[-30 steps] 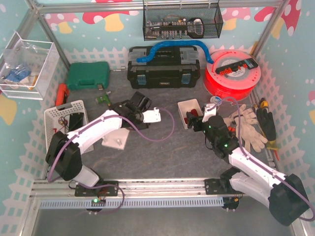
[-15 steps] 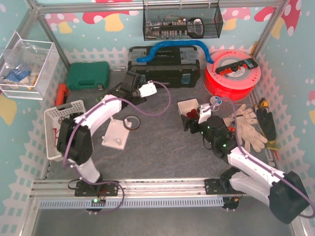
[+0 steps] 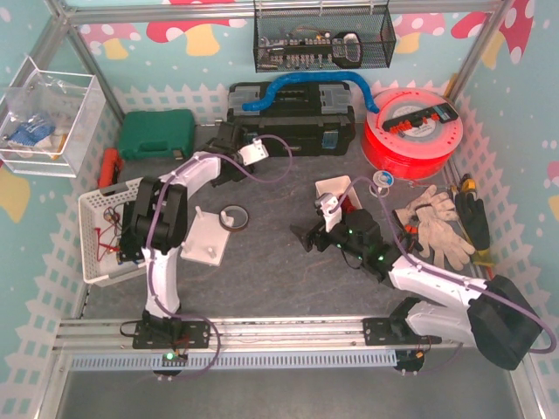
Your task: Install the large spring
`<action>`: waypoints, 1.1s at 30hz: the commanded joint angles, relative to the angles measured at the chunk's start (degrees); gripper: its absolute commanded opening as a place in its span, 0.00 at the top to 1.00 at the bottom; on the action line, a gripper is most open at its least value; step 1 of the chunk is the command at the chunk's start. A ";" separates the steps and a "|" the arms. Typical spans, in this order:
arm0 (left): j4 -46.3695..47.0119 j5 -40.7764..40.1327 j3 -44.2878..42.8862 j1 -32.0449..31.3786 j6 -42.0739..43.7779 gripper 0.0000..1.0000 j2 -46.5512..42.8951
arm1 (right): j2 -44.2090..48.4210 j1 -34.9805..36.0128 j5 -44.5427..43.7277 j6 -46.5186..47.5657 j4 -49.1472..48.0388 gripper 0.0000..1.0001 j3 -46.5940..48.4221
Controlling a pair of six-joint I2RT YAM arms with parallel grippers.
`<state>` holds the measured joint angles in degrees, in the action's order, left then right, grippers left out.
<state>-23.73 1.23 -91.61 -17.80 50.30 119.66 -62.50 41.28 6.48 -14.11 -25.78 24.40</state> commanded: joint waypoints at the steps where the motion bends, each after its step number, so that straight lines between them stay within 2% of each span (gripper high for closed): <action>1: 1.16 3.55 -2.41 0.59 0.17 0.73 2.40 | -0.94 0.47 -1.35 2.02 -3.68 0.02 0.70; 7: 1.18 4.31 -2.29 1.18 0.37 0.59 4.80 | -1.92 0.56 -3.22 1.89 -3.70 0.02 0.67; 12: 1.22 4.77 -1.98 1.28 0.27 0.41 5.55 | -1.49 0.56 -5.80 2.13 -3.37 0.02 0.36; 13: 1.40 5.05 -1.60 1.28 0.40 0.36 5.21 | -1.30 0.56 -6.16 2.17 -3.49 0.02 0.27; 15: 2.66 5.73 -0.37 1.28 0.09 0.16 3.34 | -0.81 0.56 -6.74 2.16 -3.79 0.02 -0.15; 16: 3.15 6.04 0.38 1.24 -0.20 0.13 2.37 | -0.50 0.56 -7.01 2.16 -4.00 0.02 -0.30; 20: 3.82 7.38 2.07 1.28 -2.33 0.10 -2.29 | -0.20 0.56 -8.17 2.16 -3.69 0.02 -0.47; 22: 4.22 7.46 3.35 1.07 -4.15 0.02 -5.04 | -0.25 0.56 -8.55 2.07 -3.71 0.02 -0.52; 25: 5.69 6.92 5.67 0.49 -9.29 0.01 -10.11 | -0.30 0.56 -9.05 1.84 -3.82 0.02 -0.64; 27: 6.51 6.16 6.65 -0.20 -14.77 0.01 -13.16 | -0.18 0.56 -9.32 1.58 -3.67 0.02 -0.67; 31: 5.65 0.46 7.02 -1.49 -35.23 0.01 -17.78 | 0.63 0.56 -10.73 1.00 -3.49 0.01 -0.94; 33: 3.10 1.79 7.55 -1.36 -40.22 0.01 -19.72 | 1.43 0.56 -11.97 0.78 -3.20 0.01 -1.19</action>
<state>-18.46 4.47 -85.52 -18.74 27.62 103.02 -63.07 41.36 -2.72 -12.62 -28.01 24.34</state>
